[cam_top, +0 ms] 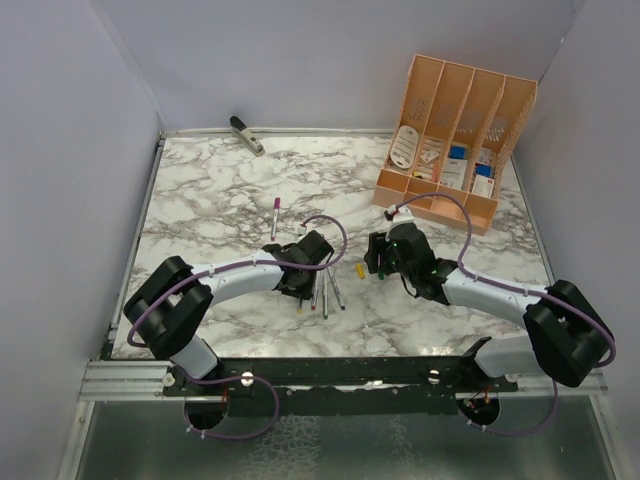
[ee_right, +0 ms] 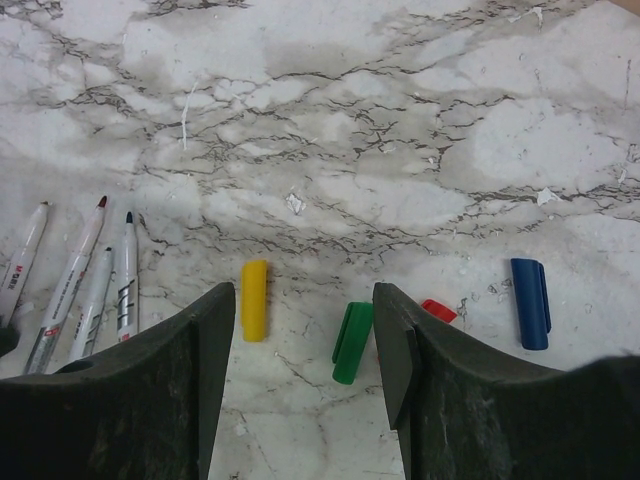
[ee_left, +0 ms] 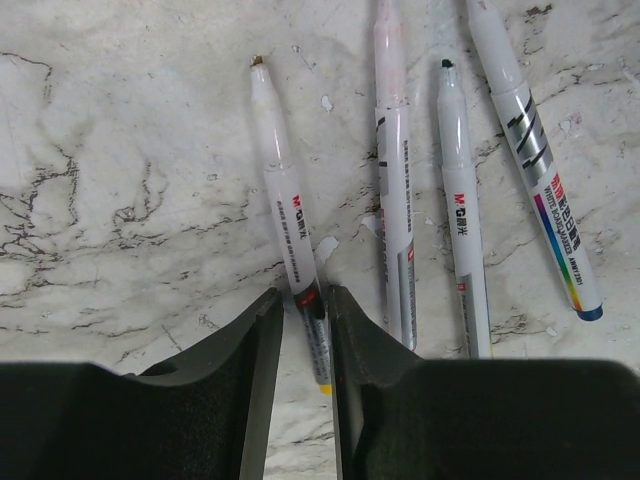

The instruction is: Insert the pens into the pen caps

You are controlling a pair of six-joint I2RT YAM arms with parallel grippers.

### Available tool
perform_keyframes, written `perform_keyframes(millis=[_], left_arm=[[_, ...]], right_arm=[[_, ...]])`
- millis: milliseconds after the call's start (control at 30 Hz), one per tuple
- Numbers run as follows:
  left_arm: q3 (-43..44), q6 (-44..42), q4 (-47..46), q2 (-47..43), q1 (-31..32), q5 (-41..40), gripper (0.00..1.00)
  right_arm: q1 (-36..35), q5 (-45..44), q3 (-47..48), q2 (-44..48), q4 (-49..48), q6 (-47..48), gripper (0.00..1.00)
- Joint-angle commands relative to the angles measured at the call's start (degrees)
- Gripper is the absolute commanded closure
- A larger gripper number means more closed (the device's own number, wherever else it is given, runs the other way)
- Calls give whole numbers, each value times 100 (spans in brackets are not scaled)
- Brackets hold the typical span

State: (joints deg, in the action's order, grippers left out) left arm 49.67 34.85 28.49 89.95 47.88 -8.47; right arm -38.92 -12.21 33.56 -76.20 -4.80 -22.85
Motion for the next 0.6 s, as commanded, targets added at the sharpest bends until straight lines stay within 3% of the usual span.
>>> perform_keyframes(millis=[0,233,567], left_arm=[[-247,85,385,208,60,107,74],[-357,127,382,368,86,174,74],[-226,-40,378,688,81,410,97]], right_arm=[[10,192,-35,-104,-180,9,43],[16,190,-18,-139,-135,1,43],[15,217,36,-232,-116,-34,43]])
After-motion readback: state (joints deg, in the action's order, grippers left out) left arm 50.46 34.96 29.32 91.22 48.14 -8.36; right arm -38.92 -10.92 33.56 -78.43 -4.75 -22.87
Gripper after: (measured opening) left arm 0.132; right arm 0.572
